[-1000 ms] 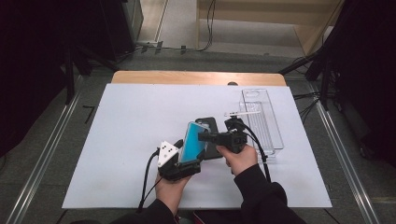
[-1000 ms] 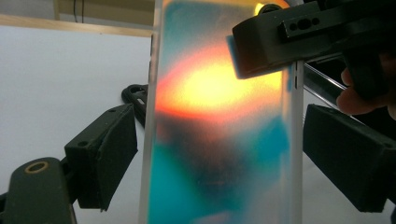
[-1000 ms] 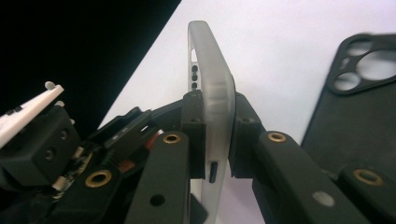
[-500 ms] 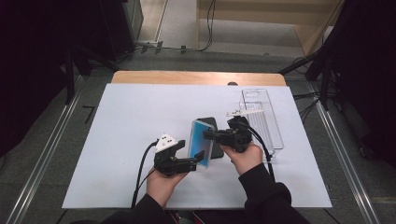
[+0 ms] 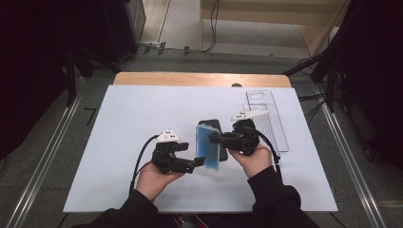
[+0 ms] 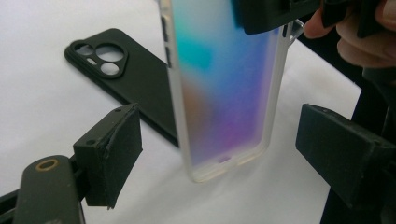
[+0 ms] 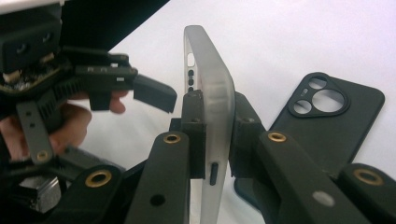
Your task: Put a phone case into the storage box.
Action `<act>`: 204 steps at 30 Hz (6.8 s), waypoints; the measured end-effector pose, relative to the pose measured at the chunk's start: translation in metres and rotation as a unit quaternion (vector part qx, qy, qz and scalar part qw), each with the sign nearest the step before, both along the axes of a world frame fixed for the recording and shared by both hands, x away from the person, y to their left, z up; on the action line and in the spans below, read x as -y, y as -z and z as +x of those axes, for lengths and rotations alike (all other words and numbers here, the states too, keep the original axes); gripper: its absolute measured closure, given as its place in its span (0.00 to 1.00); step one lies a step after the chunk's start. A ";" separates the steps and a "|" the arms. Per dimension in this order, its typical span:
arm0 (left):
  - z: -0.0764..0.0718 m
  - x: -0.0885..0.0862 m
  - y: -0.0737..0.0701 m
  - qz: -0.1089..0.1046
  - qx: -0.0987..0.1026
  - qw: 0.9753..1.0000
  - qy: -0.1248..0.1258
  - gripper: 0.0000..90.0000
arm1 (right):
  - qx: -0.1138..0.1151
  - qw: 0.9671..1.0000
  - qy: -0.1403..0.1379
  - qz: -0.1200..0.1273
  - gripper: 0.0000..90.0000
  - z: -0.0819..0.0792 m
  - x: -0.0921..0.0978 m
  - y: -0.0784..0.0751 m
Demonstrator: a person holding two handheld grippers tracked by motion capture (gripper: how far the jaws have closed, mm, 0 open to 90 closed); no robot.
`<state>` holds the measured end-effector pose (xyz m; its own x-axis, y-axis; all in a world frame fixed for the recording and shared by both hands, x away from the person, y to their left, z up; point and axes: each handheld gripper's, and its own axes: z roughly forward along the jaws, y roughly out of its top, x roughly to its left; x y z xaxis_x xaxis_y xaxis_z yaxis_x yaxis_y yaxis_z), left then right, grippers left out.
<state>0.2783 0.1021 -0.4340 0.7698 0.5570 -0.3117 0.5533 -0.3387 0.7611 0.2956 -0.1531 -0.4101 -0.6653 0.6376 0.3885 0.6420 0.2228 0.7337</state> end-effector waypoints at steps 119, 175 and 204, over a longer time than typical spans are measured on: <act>0.030 -0.033 -0.061 0.014 -0.047 0.998 -0.036 0.90 | 0.064 0.998 -0.012 0.005 0.07 -0.023 -0.012 0.013; 0.010 -0.007 -0.057 0.006 -0.068 0.996 -0.048 0.80 | 0.082 0.994 0.041 -0.058 0.17 -0.026 -0.062 0.017; 0.006 -0.037 -0.053 0.028 -0.014 0.996 0.086 0.35 | 0.077 0.995 -0.054 -0.010 0.17 -0.012 -0.018 0.006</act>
